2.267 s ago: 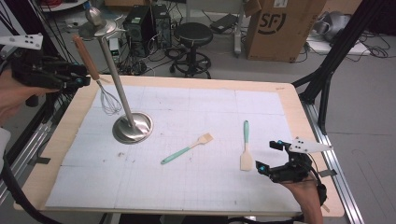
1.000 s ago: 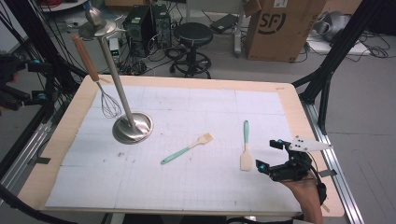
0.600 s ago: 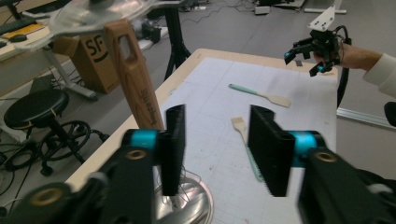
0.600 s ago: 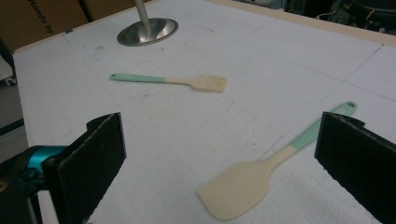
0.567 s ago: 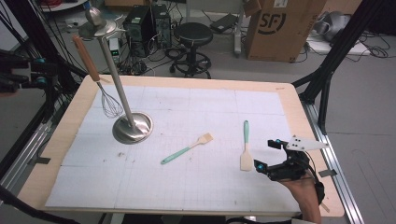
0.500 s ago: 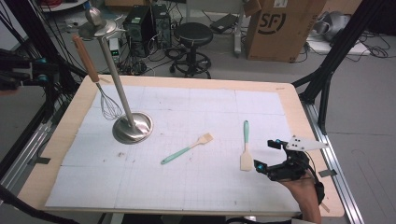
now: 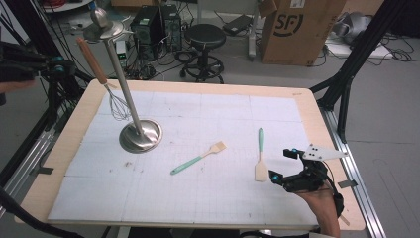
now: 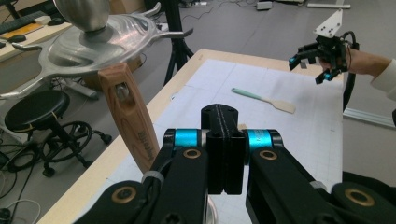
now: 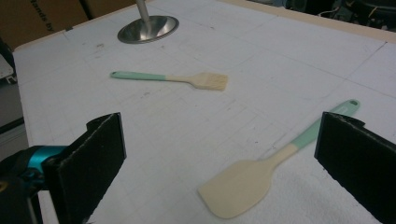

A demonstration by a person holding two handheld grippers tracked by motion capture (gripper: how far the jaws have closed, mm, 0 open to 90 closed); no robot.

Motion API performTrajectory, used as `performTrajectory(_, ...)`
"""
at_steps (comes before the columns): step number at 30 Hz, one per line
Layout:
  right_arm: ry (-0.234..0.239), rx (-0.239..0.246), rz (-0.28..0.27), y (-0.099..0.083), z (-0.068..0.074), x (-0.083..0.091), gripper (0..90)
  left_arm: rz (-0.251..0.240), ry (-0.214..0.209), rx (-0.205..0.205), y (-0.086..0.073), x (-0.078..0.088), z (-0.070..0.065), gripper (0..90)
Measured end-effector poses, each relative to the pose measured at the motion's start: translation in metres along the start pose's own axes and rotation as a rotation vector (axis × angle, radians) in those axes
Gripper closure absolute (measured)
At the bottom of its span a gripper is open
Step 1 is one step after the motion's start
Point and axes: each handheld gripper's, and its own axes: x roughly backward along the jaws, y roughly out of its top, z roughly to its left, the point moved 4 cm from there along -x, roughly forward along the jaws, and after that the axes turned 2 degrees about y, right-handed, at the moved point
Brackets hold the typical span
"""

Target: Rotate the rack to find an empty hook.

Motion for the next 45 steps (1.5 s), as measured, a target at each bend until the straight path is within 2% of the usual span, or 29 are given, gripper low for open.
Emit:
performTrajectory(10,0.005,0.000,0.004,-0.001,0.001,-0.001,0.6,0.014,0.011,0.004,0.014,-0.013,0.013,89.9)
performTrajectory(14,0.004,-0.007,-0.003,-0.001,0.000,0.001,0.6,0.022,0.022,0.024,0.016,-0.015,0.021,89.9)
performTrajectory(20,0.003,-0.010,0.003,-0.003,-0.001,0.002,0.6,0.034,0.046,0.046,0.014,-0.014,0.032,90.0)
performTrajectory(25,0.000,-0.010,0.000,-0.004,-0.001,0.002,0.6,0.043,0.048,0.044,0.011,-0.014,0.038,90.0)
performTrajectory(27,0.000,-0.012,0.002,-0.005,-0.001,0.002,0.6,0.049,0.064,0.034,0.010,-0.013,0.040,90.0)
performTrajectory(32,-0.002,-0.016,0.007,-0.006,-0.002,0.002,0.6,0.047,0.067,0.041,0.006,-0.012,0.047,90.0)
performTrajectory(42,0.001,-0.020,0.015,-0.007,-0.001,0.001,0.6,0.056,0.113,0.064,0.004,-0.008,0.065,90.0)
performTrajectory(45,-0.002,-0.019,0.016,-0.008,-0.002,0.000,0.6,0.061,0.114,0.064,0.004,-0.008,0.066,90.0)
